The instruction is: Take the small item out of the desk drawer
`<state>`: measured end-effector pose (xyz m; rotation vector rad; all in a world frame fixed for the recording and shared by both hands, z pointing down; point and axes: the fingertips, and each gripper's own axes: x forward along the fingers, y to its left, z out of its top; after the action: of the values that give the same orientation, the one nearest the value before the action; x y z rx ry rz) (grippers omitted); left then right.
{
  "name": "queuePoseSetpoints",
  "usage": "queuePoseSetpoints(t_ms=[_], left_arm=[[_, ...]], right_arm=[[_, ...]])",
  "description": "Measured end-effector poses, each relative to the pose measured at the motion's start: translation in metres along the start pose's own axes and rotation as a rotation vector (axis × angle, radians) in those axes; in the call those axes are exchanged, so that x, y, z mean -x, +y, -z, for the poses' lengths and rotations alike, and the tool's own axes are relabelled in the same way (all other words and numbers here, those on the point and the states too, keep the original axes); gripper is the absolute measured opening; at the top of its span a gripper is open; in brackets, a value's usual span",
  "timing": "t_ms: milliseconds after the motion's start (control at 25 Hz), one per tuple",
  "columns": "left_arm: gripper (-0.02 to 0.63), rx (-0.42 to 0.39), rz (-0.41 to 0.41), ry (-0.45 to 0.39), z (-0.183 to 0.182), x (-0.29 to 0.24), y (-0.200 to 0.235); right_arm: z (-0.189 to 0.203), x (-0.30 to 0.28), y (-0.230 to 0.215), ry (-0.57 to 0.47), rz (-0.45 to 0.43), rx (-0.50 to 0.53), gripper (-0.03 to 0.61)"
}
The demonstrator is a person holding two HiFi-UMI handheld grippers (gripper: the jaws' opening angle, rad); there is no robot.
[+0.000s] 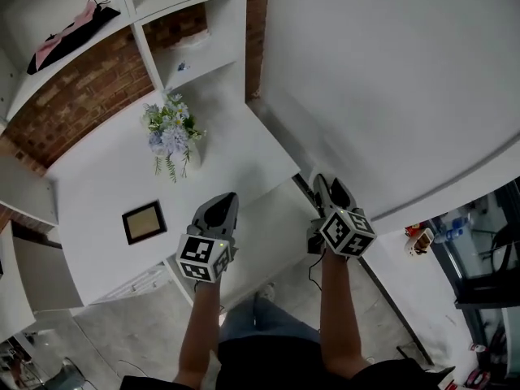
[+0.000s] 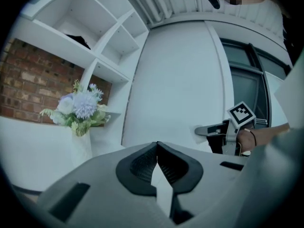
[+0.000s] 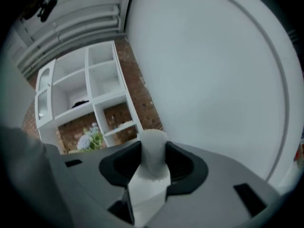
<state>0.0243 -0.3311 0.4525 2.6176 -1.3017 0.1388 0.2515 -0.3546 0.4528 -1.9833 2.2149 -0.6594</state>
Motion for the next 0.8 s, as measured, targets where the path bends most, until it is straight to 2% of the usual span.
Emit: queuePoseSetpoints(t_ms=[80,200,360,800], left_arm=[[0.009,-0.015,0.001,-0.022,-0.014,0.001,-0.003],[0.009,-0.038,0.000,-0.065,-0.037,0.001,-0.006],[0.009,-0.067,-0.003,-0.118,-0.061,-0.005,-0.006],[0.009,-0.095,0.002,-0.125,-0.071,-0.004,-0.016]], right_arm=[[-0.028,0.018,0.007,-0.097,-0.032,0.006,0.158],[-0.059,0.040,0.020,-0.207,-0.080,0.074,0.158],[-0.080,0.055,0.031,-0.326,-0.134,0.130,0.158],[-0.063,0.069,0.036,-0.319,-0.162,0.138,0.158]])
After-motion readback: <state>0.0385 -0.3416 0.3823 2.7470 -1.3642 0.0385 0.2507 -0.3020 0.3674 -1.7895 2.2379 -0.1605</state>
